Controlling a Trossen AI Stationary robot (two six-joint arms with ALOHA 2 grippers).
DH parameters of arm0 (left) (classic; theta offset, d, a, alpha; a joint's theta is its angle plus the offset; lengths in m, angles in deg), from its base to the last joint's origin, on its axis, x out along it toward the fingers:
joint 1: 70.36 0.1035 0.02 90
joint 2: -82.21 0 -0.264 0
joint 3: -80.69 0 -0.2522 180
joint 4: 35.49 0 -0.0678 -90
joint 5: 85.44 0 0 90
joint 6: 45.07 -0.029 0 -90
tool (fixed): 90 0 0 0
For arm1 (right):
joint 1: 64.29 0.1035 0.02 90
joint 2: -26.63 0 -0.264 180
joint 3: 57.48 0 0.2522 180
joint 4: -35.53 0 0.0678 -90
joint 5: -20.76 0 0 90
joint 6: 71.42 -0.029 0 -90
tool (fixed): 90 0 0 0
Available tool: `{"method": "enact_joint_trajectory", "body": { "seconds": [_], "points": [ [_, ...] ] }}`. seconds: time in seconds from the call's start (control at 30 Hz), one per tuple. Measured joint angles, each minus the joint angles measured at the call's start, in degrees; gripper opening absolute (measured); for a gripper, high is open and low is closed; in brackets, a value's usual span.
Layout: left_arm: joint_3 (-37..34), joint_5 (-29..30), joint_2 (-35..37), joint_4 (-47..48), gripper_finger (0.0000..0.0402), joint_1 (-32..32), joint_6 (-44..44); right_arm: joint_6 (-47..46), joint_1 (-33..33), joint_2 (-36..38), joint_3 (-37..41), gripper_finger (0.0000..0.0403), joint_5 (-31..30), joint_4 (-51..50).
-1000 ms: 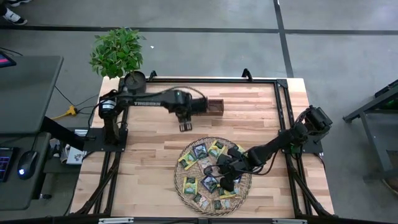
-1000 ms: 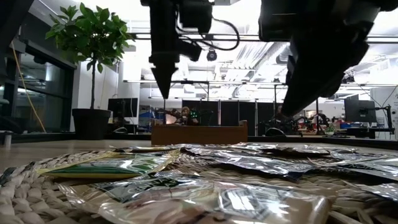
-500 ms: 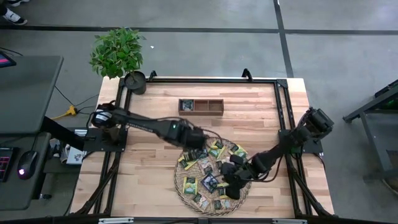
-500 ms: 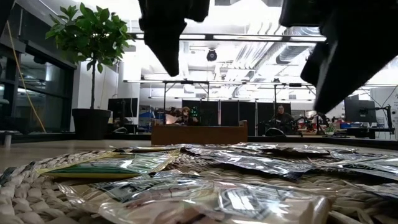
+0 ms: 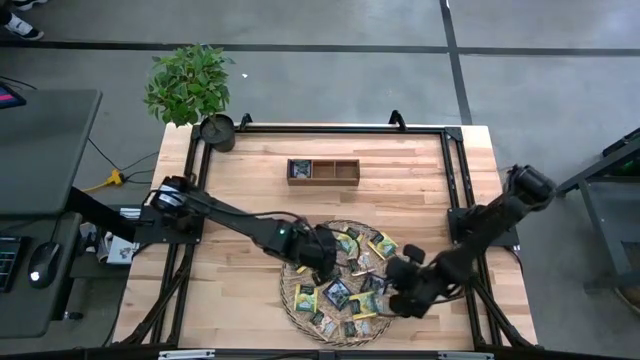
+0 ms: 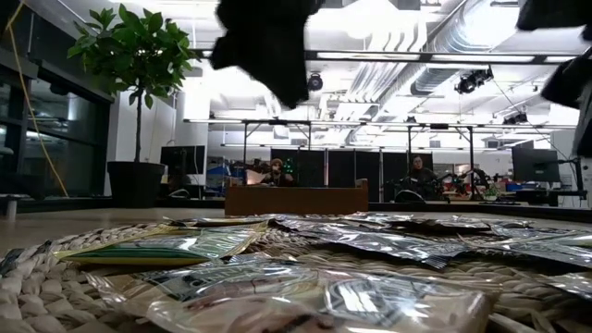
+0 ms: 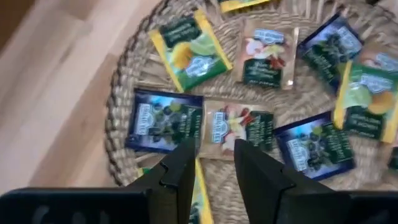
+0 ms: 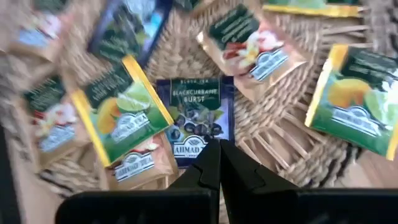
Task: Pick & Place Tea
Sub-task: Put the purple tea bag in the left section of the wooden organizer
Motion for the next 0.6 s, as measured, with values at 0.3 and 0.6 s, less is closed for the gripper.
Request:
{"method": "enact_joint_trajectory", "body": {
  "seconds": [0.3,0.6],
  "points": [
    [0.1,-6.5,-5.1,-12.1,0.0108,1.7,0.4,-3.4,4.1,8.1,13.7,0.0,-3.5,19.2],
    [0.1,-10.8,-7.7,-21.9,0.0108,1.9,2.4,0.9,4.1,7.0,15.4,0.0,-5.5,25.4]
  ]
}}
